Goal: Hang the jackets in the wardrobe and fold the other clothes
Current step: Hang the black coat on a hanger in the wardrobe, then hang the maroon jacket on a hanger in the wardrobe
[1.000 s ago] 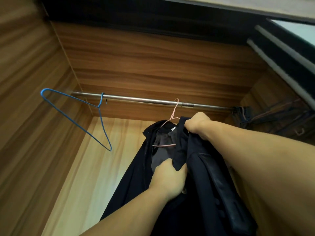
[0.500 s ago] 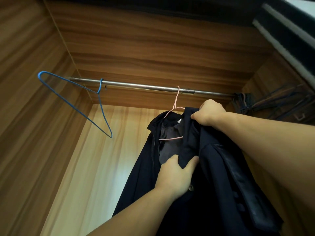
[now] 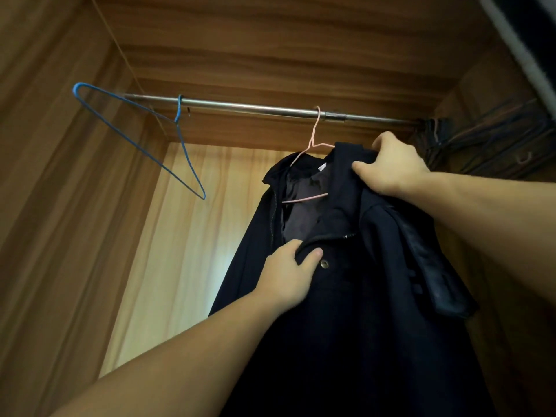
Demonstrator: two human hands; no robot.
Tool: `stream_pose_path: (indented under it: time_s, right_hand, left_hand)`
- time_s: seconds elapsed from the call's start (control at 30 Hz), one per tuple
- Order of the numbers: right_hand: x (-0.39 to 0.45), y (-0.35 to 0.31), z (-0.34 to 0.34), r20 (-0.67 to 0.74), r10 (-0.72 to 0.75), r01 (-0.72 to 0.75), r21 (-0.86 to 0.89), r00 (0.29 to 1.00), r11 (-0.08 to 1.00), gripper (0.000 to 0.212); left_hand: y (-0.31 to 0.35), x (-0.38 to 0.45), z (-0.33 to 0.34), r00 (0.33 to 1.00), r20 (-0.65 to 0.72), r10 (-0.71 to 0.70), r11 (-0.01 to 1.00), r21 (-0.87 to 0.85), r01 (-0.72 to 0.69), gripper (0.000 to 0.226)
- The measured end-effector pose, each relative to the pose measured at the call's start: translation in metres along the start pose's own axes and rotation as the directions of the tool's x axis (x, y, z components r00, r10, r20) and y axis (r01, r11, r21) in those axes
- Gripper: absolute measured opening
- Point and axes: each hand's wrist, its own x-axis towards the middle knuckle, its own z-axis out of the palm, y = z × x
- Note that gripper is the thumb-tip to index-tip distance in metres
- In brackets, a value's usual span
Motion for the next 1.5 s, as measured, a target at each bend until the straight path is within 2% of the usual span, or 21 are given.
stream_pose_path:
  time_s: [0.13, 0.27, 0.4, 0.57, 0.77, 0.97, 1.13, 1.27, 1.37, 1.5]
  right_hand:
    - [0.015, 0.001, -0.032, -0.111, -0.027, 0.032, 0.046, 0.993, 0.998, 0.027]
    - [0.01, -0.005, -0.05, -0.14, 0.009, -0.004, 0.032, 0.99, 0.999, 0.027]
    - [-0.029, -0.021, -0.054, -0.071, 0.021, -0.025, -0.06, 0.997, 0.998, 0.052]
    - [-0.085, -0.041, -0.063, 0.033, 0.068, -0.061, -0.194, 0.997, 0.979, 0.072]
    - [-0.149, -0.055, -0.101, 0.203, 0.082, 0.017, -0.444, 0.976, 0.896, 0.071]
    - [-0.223, -0.058, -0.154, 0.369, 0.106, 0.143, -0.585, 0.923, 0.798, 0.072]
    - [-0.305, -0.051, -0.229, 0.444, 0.195, 0.155, -0.636, 0.875, 0.756, 0.07]
    - [-0.372, -0.042, -0.313, 0.438, 0.352, 0.064, -0.696, 0.827, 0.715, 0.069]
    - [-0.426, -0.041, -0.382, 0.394, 0.484, -0.01, -0.768, 0.781, 0.641, 0.071]
    - [-0.486, -0.056, -0.468, 0.263, 0.624, -0.119, -0.857, 0.736, 0.501, 0.069]
  left_hand:
    - [0.031, 0.007, -0.003, 0.999, -0.042, 0.034, 0.999, -0.027, -0.035, 0.027]
    - [0.046, -0.002, 0.002, 1.0, -0.002, 0.015, 0.998, -0.053, -0.015, 0.03]
    - [0.05, -0.025, -0.003, 0.996, 0.076, -0.035, 0.991, -0.124, 0.045, 0.043]
    - [0.052, -0.055, -0.033, 0.984, 0.178, -0.013, 0.98, -0.194, 0.048, 0.057]
    - [0.063, -0.095, -0.078, 0.961, 0.274, 0.046, 0.986, -0.168, 0.001, 0.067]
    - [0.087, -0.138, -0.103, 0.919, 0.356, 0.171, 0.985, -0.05, -0.164, 0.069]
    - [0.117, -0.204, -0.103, 0.839, 0.505, 0.205, 0.961, 0.06, -0.271, 0.066]
    - [0.166, -0.268, -0.093, 0.74, 0.635, 0.224, 0.946, 0.042, -0.323, 0.062]
    - [0.21, -0.315, -0.074, 0.633, 0.72, 0.283, 0.93, -0.043, -0.366, 0.064]
    - [0.275, -0.372, -0.042, 0.517, 0.743, 0.424, 0.883, -0.213, -0.418, 0.064]
